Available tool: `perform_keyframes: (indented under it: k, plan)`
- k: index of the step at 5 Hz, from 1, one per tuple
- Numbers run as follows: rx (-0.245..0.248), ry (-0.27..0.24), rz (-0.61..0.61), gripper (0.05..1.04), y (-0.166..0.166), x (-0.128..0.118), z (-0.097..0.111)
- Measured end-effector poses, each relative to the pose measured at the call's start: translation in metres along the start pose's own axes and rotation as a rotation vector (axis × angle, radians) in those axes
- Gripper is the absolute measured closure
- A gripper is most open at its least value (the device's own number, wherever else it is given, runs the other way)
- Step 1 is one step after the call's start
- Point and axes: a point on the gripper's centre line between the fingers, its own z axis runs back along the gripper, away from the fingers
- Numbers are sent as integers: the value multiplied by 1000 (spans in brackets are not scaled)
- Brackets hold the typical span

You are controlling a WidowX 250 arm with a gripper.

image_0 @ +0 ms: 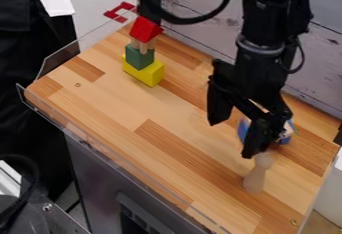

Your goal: Put the chess piece on block with hole

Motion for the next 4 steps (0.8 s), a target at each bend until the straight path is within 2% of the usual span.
perform_keyframes:
  k: [2, 4]
  plan:
    - [-19, 29, -34, 83, -14, 2, -11]
    - [-26, 28, -78, 83, -31, 7, -11]
